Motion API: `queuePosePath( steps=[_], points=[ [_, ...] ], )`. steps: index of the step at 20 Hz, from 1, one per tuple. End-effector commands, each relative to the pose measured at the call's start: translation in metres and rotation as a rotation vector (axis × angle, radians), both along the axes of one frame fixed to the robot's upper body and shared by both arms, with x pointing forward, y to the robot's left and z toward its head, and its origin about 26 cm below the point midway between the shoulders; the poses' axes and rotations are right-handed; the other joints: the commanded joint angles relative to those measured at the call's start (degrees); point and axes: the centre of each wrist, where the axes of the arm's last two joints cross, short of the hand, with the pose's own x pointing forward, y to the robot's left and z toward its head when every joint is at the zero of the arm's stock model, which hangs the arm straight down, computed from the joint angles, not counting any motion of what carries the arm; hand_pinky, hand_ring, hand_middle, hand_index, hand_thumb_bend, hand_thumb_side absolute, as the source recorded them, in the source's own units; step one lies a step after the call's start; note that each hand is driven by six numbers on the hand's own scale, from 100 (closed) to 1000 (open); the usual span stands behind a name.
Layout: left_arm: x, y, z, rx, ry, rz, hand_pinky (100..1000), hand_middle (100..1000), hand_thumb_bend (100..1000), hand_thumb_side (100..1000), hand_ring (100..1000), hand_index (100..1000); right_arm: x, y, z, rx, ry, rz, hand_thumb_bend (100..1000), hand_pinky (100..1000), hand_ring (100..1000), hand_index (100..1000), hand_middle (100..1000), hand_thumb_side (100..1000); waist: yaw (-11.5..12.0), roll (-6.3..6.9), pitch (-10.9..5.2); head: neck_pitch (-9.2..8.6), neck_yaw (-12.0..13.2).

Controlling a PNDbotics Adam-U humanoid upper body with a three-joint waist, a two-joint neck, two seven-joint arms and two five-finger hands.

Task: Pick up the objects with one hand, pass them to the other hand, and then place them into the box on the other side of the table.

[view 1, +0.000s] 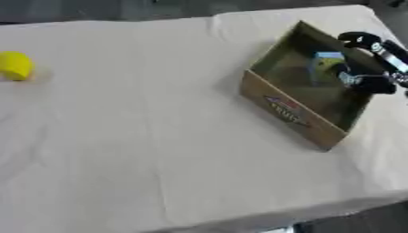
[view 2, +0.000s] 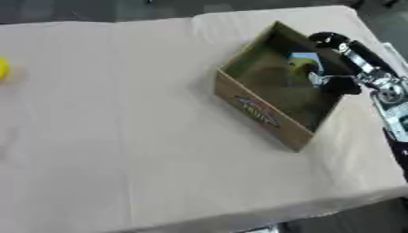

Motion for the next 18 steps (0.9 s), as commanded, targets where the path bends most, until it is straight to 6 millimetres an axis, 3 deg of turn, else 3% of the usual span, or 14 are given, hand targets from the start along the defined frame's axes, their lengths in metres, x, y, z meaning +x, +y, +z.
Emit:
queuePosePath(
  steps=[1, 15, 18],
  points=[
    [-0.002, 0.005, 0.014, 0.039, -0.034, 0.007, 732, 573, 476, 727, 582, 758, -0.003, -0.004, 0.021, -0.036, -0.039, 0.004, 100, 1000, 896, 927, 941, 195, -0.08, 0.88, -0.2, -0.75, 0.32],
    [-0.002, 0.005, 0.016, 0.048, -0.037, 0.013, 729, 574, 472, 718, 581, 759, -0.008, 0.003, 0.043, 0.026, -0.1, 0.014, 100, 1000, 881, 911, 929, 210, -0.23, 0.92, -0.25, -0.82, 0.55],
    [-0.002, 0.005, 0.019, 0.056, -0.046, 0.016, 729, 576, 475, 710, 583, 759, -0.011, 0.005, 0.053, 0.077, -0.147, 0.009, 100, 1000, 858, 900, 916, 204, -0.26, 0.96, -0.23, -0.7, 2.24]
  ],
)
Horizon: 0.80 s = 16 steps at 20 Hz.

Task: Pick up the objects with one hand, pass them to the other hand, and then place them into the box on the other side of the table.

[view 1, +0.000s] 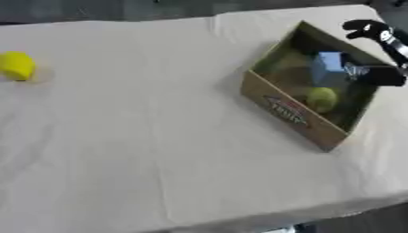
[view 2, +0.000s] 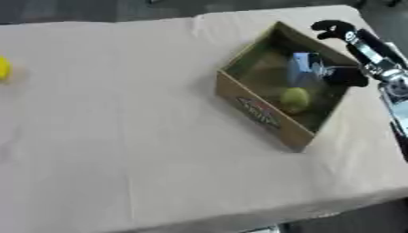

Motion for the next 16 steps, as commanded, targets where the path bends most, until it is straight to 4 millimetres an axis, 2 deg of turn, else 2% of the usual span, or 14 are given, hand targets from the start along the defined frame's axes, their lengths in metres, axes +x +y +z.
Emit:
queuePosePath(
  steps=[1, 6, 10, 16],
  points=[
    [-0.001, 0.006, 0.019, 0.046, -0.051, 0.013, 729, 576, 477, 706, 584, 759, -0.007, -0.003, 0.032, 0.029, -0.094, -0.006, 100, 1000, 848, 892, 909, 233, -0.07, 0.74, -0.22, -0.56, 2.25],
    [0.003, 0.008, 0.04, 0.106, -0.086, 0.035, 735, 587, 493, 668, 597, 768, -0.018, -0.001, 0.054, 0.244, -0.162, 0.049, 100, 980, 813, 870, 883, 431, -0.14, 0.87, -0.23, -0.11, 8.28],
    [0.011, 0.014, 0.064, 0.199, -0.052, 0.07, 738, 585, 531, 607, 610, 764, -0.025, -0.007, 0.063, 0.389, -0.143, 0.073, 100, 974, 799, 841, 871, 442, -0.23, 1.06, -0.33, 0.06, 11.03],
    [0.027, 0.025, 0.106, 0.324, 0.116, 0.068, 761, 616, 572, 554, 642, 810, -0.031, -0.011, 0.067, 0.474, -0.145, 0.08, 100, 968, 796, 835, 867, 460, -0.61, 1.33, -0.34, 0.22, 12.81]
  ],
)
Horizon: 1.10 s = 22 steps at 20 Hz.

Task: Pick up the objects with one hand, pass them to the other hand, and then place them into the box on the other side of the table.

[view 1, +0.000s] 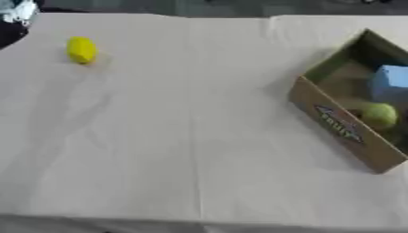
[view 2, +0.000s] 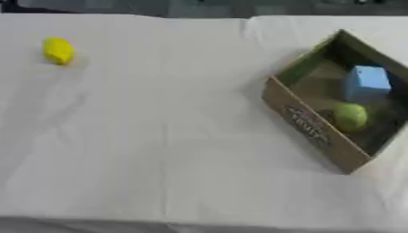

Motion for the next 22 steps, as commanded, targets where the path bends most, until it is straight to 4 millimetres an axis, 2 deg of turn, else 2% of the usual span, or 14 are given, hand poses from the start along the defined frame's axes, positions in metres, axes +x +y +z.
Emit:
queuePosePath(
  steps=[1, 5, 10, 12, 18, 22],
  points=[
    [0.005, 0.012, 0.028, 0.087, 0.101, 0.017, 769, 626, 582, 544, 653, 828, -0.006, -0.004, 0.02, -0.007, -0.031, -0.003, 100, 968, 795, 833, 866, 461, -0.18, 0.9, -0.33, 0.13, 1.01],
    [0.019, 0.017, 0.051, 0.165, 0.272, -0.013, 794, 662, 650, 502, 703, 854, -0.007, -0.006, 0.02, 0.023, -0.018, -0.007, 100, 967, 792, 831, 865, 466, -0.46, 1.08, -0.24, -0.09, 1.28],
    [0.039, 0.021, 0.067, 0.241, 0.463, -0.039, 829, 691, 709, 427, 756, 843, -0.01, -0.009, 0.02, 0.045, -0.019, -0.021, 100, 967, 791, 830, 864, 470, -0.99, 1.03, 0.16, -0.85, 1.83],
    [0.049, 0.022, 0.07, 0.258, 0.531, -0.044, 834, 699, 712, 416, 768, 844, -0.011, -0.011, 0.02, 0.052, -0.022, -0.027, 100, 967, 791, 829, 865, 470, -1.14, 0.99, 0.41, -1.32, 2.34],
    [0.077, 0.024, 0.071, 0.295, 0.73, -0.006, 838, 715, 695, 289, 798, 852, -0.014, -0.013, 0.021, 0.08, -0.033, -0.039, 100, 966, 788, 827, 862, 470, -1.6, 0.89, 1.55, -2.65, 3.49],
    [0.092, 0.026, 0.071, 0.308, 0.796, 0.031, 842, 721, 725, 278, 812, 850, -0.015, -0.014, 0.021, 0.09, -0.037, -0.044, 100, 965, 785, 825, 860, 470, -1.89, 0.92, 2.34, -3.23, 3.99]
  ],
)
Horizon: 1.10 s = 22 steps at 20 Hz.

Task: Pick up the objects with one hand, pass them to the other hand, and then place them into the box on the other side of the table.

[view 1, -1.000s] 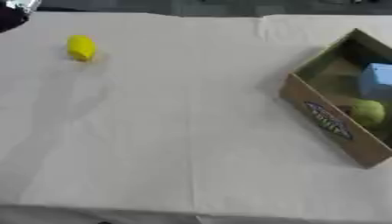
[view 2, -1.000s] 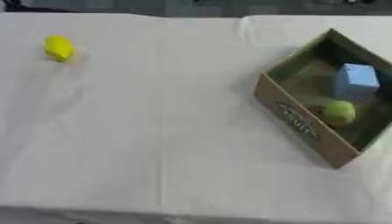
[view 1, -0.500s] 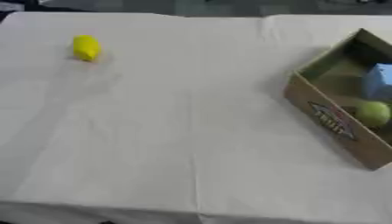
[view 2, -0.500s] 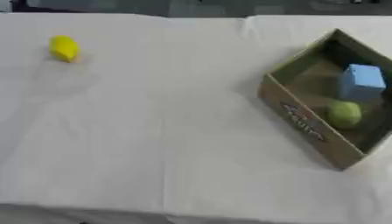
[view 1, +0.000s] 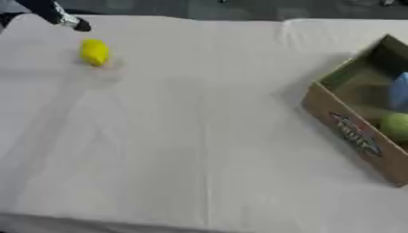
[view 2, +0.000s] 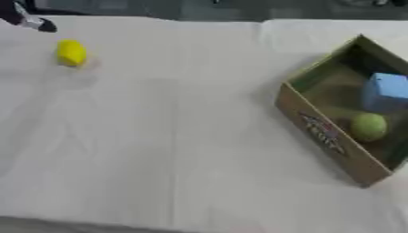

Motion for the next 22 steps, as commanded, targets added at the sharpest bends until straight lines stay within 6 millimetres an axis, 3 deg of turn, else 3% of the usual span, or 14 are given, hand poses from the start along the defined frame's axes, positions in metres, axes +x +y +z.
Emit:
queuePosePath(
  steps=[1, 7, 14, 22],
  points=[
    [0.007, 0.008, 0.009, 0.033, 0.027, 0.04, 847, 728, 729, 269, 820, 846, -0.004, -0.002, 0.015, -0.017, -0.036, -0.008, 100, 964, 783, 825, 859, 469, -0.16, 0.5, 0.45, -1.26, 0.51],
    [0.024, 0.011, 0.002, 0.066, 0.123, 0.104, 868, 758, 721, 241, 846, 851, -0.004, -0.002, 0.013, -0.014, -0.029, -0.022, 100, 962, 777, 821, 855, 466, -0.67, 0.5, 1.5, -2.4, 1.37],
    [0.034, 0.017, -0.009, 0.052, 0.179, 0.166, 845, 755, 650, 106, 846, 822, -0.003, 0.002, 0.013, -0.014, -0.026, -0.031, 100, 963, 775, 819, 853, 474, -1.1, 0.6, 2.46, -2.96, 1.4],
    [0.037, 0.02, -0.014, 0.042, 0.173, 0.216, 840, 766, 602, 100, 847, 834, -0.002, 0.004, 0.01, -0.015, -0.02, -0.035, 100, 965, 772, 816, 852, 474, -1.45, 0.47, 3.28, -3.42, 2.03]
  ],
)
